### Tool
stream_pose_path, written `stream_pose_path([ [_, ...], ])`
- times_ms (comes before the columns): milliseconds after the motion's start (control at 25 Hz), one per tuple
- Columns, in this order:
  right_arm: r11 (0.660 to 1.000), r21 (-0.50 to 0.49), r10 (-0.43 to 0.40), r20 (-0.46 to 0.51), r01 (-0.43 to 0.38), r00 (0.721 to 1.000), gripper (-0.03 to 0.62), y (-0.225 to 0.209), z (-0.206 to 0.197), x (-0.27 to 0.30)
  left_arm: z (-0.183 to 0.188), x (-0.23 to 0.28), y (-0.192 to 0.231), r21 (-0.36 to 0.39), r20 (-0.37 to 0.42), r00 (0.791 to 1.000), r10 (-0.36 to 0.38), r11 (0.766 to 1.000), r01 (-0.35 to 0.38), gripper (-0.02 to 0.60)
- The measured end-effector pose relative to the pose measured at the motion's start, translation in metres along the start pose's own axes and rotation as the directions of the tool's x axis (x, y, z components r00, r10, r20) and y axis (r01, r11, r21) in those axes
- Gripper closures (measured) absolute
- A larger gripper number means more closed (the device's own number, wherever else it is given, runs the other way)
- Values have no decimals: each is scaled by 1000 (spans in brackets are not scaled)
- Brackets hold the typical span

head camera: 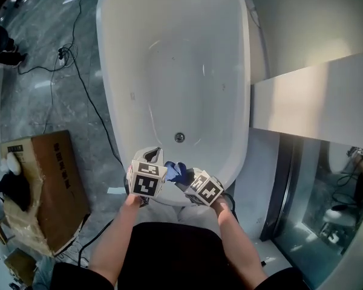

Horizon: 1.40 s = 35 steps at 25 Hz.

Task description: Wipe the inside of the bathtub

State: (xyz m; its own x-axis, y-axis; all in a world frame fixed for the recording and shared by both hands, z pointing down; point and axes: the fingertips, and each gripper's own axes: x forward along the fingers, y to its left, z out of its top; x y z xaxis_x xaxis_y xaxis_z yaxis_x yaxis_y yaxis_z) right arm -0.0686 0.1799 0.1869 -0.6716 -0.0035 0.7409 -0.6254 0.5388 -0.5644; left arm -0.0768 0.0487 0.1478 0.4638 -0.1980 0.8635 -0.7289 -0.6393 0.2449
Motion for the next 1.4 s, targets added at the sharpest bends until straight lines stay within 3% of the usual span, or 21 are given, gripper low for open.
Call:
stream_pose_path([
  [360, 988, -90, -114, 124, 125, 986, 499, -5, 67, -58, 63, -53, -2, -5, 155, 987, 30, 1000, -30, 577],
  [720, 958, -138, -206, 280, 251, 938, 498, -5, 126, -117, 129, -104, 1, 16, 319, 947, 46, 998, -54, 578],
  [920, 953, -94, -226, 412, 287, 883, 499, -3, 172, -158, 166, -135, -1, 31, 406, 912, 48, 997, -67, 577],
  [1040, 952, -80, -217, 500, 295, 838, 499, 0, 204, -187, 192, -154, -4, 40, 473, 880, 48, 996, -77, 578],
  [1400, 889, -87, -299, 633, 449, 714, 497, 10, 265, -260, 252, -211, -11, 58, 617, 786, 45, 993, -103, 578],
])
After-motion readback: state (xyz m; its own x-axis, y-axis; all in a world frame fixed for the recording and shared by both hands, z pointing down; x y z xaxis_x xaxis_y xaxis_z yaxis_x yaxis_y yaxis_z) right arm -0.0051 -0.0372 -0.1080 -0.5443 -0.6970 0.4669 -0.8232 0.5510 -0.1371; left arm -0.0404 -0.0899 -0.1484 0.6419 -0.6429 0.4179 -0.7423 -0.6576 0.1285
